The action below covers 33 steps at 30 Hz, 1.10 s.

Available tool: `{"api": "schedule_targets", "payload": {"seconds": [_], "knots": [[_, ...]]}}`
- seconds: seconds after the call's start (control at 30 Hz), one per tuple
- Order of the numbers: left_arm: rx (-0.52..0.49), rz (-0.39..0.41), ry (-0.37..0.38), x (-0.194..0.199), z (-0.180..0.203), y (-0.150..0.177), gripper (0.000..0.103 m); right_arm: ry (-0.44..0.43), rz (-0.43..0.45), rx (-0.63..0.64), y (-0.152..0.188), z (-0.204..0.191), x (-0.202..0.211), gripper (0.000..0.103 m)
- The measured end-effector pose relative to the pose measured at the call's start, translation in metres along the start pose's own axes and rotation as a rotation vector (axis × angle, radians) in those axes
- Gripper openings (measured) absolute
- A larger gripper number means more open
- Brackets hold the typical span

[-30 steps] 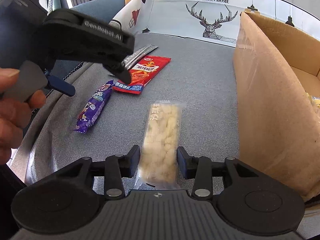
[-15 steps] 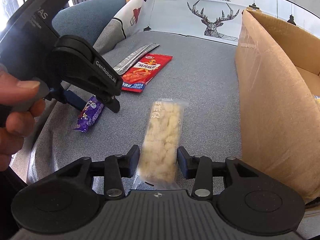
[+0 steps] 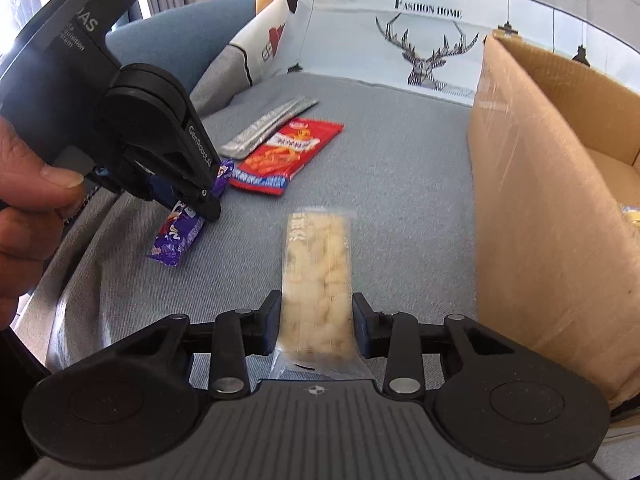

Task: Organize snacks
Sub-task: 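Grasp the purple lollipop with the left gripper while the right gripper grasps the clear rice-cracker bar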

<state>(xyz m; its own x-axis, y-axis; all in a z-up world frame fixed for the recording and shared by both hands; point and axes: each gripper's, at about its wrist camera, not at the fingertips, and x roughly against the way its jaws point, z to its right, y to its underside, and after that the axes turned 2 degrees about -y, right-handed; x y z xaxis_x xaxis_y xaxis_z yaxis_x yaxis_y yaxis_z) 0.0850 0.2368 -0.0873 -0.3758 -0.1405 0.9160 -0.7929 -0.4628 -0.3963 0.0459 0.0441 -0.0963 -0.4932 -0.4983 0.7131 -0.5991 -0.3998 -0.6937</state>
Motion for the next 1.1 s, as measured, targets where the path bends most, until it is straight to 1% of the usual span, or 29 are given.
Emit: {"api": "schedule_targets", "payload": {"seconds": [0.1,0.17,0.2,0.23,0.27,0.37,0.53,0.7,0.77,0.83,0.87,1.1], "knots": [[0.023,-0.025,0.014,-0.001,-0.003,0.000,0.019,0.001,0.001,0.000,0.000,0.001,0.001,0.038],[0.043,-0.041,0.018,-0.002,-0.004,-0.001,0.020,-0.004,-0.019,-0.010,0.000,0.002,-0.001,0.040],[0.060,-0.049,0.022,-0.003,-0.006,-0.002,0.028,-0.008,-0.032,-0.018,0.000,0.003,-0.003,0.041],[0.080,-0.052,0.022,-0.003,-0.008,-0.004,0.042,-0.007,-0.038,-0.025,0.000,0.004,-0.004,0.041],[0.100,-0.051,0.025,-0.003,-0.010,-0.005,0.044,-0.006,-0.042,-0.028,0.000,0.004,-0.006,0.044],[0.133,-0.058,0.046,-0.003,-0.013,-0.007,0.044,-0.006,-0.045,-0.030,-0.001,0.004,-0.008,0.045],[0.130,-0.057,0.046,-0.004,-0.013,-0.010,0.044,-0.007,-0.053,-0.035,-0.001,0.004,-0.011,0.045],[0.065,-0.048,0.009,-0.004,-0.005,-0.011,0.043,-0.006,-0.051,-0.027,-0.001,0.003,-0.013,0.045],[0.042,-0.040,-0.011,-0.003,-0.003,-0.011,0.036,-0.002,-0.046,-0.021,-0.001,0.002,-0.012,0.042],[0.034,-0.037,-0.011,-0.003,-0.003,-0.009,0.024,-0.001,-0.039,-0.017,-0.001,0.001,-0.011,0.039],[0.031,-0.035,-0.010,-0.004,-0.003,-0.009,0.021,0.000,-0.036,-0.014,-0.001,0.001,-0.010,0.038],[0.020,-0.003,0.001,0.005,-0.006,-0.004,0.019,0.011,0.005,0.009,0.000,-0.002,0.004,0.038]]}}
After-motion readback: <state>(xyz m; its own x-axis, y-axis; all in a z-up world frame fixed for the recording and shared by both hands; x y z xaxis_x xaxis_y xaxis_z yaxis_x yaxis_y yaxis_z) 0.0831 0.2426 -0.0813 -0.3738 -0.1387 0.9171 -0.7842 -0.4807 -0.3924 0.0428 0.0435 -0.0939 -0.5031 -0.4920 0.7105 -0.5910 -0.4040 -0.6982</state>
